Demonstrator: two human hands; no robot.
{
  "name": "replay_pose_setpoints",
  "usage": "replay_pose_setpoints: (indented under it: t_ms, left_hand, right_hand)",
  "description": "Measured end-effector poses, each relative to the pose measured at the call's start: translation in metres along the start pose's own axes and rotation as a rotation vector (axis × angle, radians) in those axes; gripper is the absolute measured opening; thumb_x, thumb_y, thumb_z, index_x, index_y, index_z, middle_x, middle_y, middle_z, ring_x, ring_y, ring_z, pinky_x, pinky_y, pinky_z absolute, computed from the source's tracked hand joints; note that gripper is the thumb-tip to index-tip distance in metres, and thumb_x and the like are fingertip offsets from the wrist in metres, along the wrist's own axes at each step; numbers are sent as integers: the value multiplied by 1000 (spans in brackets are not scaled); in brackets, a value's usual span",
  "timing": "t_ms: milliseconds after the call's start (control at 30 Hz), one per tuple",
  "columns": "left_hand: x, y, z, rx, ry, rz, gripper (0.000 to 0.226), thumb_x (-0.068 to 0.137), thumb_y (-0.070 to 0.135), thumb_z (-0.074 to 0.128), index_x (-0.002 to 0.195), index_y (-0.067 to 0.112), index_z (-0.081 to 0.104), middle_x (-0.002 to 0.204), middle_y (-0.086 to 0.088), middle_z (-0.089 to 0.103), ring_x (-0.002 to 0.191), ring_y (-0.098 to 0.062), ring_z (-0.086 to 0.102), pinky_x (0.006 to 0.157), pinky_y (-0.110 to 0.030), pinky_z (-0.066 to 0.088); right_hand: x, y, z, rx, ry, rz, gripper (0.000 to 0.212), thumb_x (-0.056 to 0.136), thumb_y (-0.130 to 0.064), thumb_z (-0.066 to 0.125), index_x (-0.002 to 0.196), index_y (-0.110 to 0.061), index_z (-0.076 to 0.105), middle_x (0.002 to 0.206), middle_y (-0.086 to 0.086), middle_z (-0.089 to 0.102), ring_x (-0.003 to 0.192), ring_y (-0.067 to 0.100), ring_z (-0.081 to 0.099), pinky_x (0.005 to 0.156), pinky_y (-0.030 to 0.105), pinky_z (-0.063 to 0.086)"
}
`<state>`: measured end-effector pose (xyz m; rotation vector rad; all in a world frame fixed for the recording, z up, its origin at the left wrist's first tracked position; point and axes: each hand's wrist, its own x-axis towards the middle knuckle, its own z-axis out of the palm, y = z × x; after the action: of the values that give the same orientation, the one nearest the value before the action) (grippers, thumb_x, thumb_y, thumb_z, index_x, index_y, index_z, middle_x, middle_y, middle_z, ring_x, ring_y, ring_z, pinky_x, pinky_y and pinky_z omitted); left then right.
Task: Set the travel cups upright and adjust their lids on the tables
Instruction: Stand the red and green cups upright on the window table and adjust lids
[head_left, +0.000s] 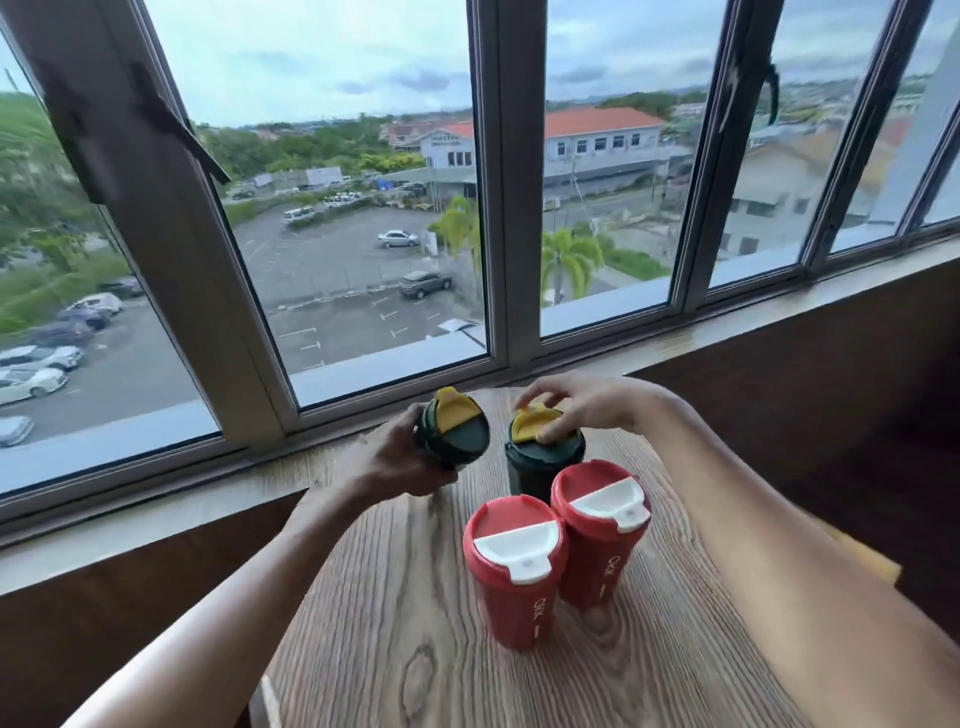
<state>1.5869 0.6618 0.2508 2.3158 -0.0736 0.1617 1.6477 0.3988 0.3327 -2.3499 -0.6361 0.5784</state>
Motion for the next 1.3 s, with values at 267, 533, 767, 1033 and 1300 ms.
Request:
replay_pose_setpoints:
  t_ms: [267,533,767,1033,1300]
  left_hand:
    - [-32,3,12,-464,-108,-31,76,55,8,90,123,15,56,110,0,70,101,-11,65,85,-16,52]
    - [-41,-5,3,-609,-257,-60,82,66,3,82,136,23,46,128,-4,65,120,-17,61,93,-28,53]
    - [-24,8,-31,-453,-292,-4,82,65,20,86,138,24,48,137,-3,55,120,-18,60,94,-28,53]
    - [-7,31,-45,-143,-367,26,88,52,40,86,132,23,53,133,-1,54,114,-29,62,96,-36,52]
    - [-6,30,-50,-206,-427,-5,75,57,32,89,124,23,56,128,-6,57,106,-26,65,92,-38,54]
  right_hand:
    - [1,2,1,28,9,-5,49,82,-9,73,126,-26,61,127,11,55,117,24,53,75,15,43]
    - [4,7,4,63,12,-15,46,81,-10,75,120,-29,63,127,12,54,119,24,52,99,32,45]
    - [3,5,4,83,6,3,46,81,-8,75,121,-29,63,122,8,53,119,24,51,98,30,44]
    - [3,4,4,87,3,15,45,81,-8,75,119,-30,63,124,9,52,120,26,51,102,35,45]
    - [1,1,4,98,-1,31,46,82,-6,74,119,-30,62,129,12,50,121,26,50,103,36,44]
